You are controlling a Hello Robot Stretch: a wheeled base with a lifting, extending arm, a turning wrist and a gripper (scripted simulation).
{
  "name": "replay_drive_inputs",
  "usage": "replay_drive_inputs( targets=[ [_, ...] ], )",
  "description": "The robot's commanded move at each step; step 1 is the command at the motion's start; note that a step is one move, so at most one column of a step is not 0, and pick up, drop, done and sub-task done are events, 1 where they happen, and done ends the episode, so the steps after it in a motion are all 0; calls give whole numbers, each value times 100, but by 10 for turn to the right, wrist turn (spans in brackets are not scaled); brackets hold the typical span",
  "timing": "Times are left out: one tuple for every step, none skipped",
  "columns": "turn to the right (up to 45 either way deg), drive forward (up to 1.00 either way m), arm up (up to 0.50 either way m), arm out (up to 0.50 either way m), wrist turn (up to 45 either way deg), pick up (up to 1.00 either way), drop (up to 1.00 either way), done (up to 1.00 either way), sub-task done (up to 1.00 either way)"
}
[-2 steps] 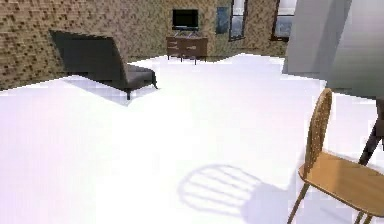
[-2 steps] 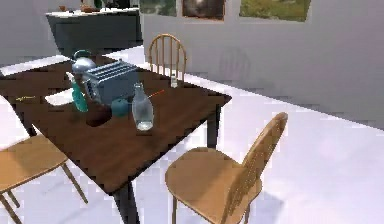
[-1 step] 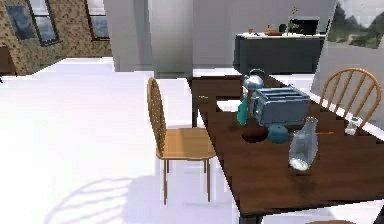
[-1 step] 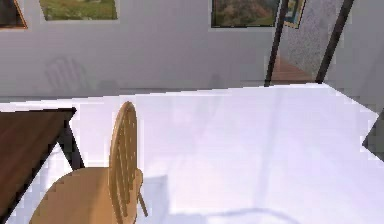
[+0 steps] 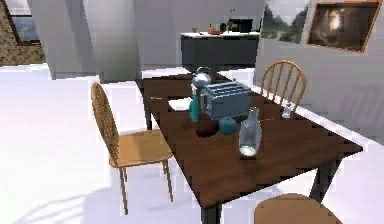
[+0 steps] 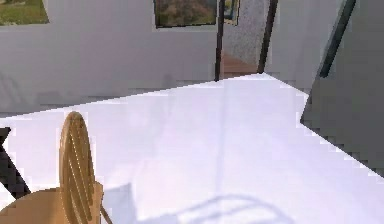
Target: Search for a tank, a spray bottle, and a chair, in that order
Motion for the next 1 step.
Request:
replay_drive_inputs(
  targets=[
    [0, 0, 0, 0, 0, 0, 0, 0, 100]
  ],
)
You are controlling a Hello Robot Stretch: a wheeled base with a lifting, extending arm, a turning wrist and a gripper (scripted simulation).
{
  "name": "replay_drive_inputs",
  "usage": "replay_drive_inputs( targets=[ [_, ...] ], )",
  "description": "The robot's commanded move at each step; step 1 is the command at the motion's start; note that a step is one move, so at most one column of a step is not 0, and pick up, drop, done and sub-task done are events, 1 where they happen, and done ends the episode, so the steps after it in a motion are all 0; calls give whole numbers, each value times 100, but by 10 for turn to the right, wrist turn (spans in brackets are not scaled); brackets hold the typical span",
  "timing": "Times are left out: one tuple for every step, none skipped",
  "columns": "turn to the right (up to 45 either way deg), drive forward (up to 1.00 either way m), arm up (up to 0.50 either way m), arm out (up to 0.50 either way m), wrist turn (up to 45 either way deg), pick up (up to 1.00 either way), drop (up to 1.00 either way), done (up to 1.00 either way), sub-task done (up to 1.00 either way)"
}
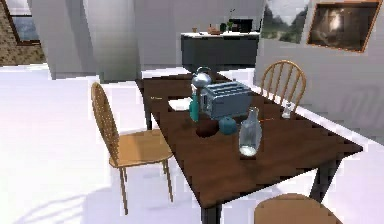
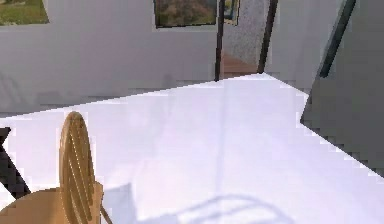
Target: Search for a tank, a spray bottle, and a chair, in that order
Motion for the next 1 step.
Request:
replay_drive_inputs(
  targets=[
    [420, 0, 0, 0, 0, 0, 0, 0, 0]
  ],
)
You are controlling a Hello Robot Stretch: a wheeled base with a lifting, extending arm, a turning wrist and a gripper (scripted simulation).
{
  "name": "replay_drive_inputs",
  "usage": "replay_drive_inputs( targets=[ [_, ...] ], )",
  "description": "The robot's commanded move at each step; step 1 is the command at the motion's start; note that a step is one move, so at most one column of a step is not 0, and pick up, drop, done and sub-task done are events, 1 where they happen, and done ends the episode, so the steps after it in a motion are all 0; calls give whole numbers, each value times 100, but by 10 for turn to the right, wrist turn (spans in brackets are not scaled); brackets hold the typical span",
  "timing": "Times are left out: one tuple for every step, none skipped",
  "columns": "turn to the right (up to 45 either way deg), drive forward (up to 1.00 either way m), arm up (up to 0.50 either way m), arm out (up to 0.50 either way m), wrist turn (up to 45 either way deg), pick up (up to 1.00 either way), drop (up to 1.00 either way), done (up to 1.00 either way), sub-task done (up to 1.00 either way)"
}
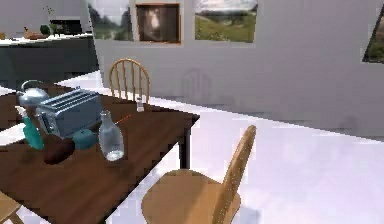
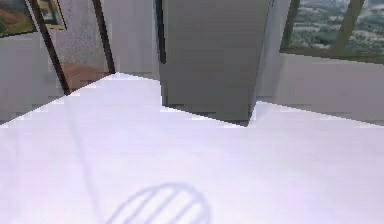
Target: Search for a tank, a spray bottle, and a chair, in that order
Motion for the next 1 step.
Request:
replay_drive_inputs(
  targets=[
    [0, 0, 0, 0, 0, 0, 0, 100, 0]
  ],
)
